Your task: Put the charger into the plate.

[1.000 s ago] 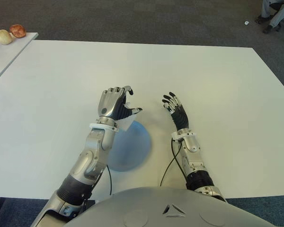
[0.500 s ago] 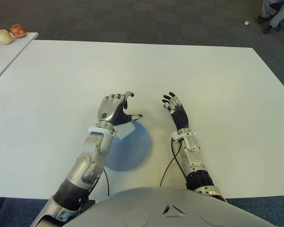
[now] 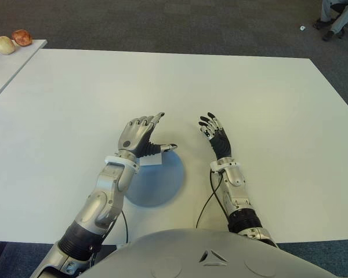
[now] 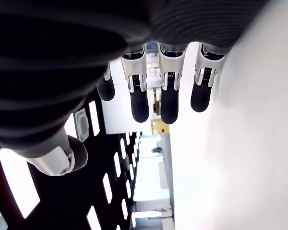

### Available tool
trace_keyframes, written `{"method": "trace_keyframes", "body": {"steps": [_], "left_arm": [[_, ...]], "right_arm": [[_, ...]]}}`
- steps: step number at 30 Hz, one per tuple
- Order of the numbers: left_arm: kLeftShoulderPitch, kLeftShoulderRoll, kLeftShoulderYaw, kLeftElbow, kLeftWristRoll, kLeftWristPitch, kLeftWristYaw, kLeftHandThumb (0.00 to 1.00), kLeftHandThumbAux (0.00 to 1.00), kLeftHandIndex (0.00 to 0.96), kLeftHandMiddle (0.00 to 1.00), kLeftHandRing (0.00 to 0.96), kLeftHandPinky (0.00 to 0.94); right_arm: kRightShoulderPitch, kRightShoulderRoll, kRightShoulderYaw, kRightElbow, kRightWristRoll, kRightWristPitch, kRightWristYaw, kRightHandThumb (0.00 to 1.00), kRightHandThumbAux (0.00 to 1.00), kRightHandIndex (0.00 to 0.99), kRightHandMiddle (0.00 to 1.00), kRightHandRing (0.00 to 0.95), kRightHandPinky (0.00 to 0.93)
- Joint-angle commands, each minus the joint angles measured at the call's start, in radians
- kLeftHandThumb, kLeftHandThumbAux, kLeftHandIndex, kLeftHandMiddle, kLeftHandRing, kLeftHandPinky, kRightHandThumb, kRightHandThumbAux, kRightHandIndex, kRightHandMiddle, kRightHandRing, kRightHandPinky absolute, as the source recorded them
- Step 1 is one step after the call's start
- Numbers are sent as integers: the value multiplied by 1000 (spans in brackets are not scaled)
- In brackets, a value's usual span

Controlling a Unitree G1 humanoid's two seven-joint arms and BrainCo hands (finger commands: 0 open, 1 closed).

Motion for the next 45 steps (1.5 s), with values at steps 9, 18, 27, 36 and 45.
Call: {"method": "trace_keyframes", "body": {"steps": [9,18,27,36,45], "left_arm": [[5,16,11,-11,13,-10,-39,77,272,0,0,0,0],[8,20,14,-13,18,-20,-36,68,282,0,0,0,0],[6,12,29,-29,9,-26,-29,59,310,0,0,0,0],[-25,-15,145,-91,-120,-76,11,49,388,0,0,0,0],[-92,-20,384,-70,-492,-157,-35,47,455,33,53,44,71]], "right_arm": [[27,11,0,42,7,18,6,0,555,66,204,193,194],[26,10,0,46,12,16,15,0,564,63,207,191,182],[26,10,-1,47,8,12,18,0,558,58,206,189,173],[26,10,-2,53,9,9,17,0,551,57,211,190,164],[18,13,-5,70,16,10,22,0,555,60,209,195,181]]}}
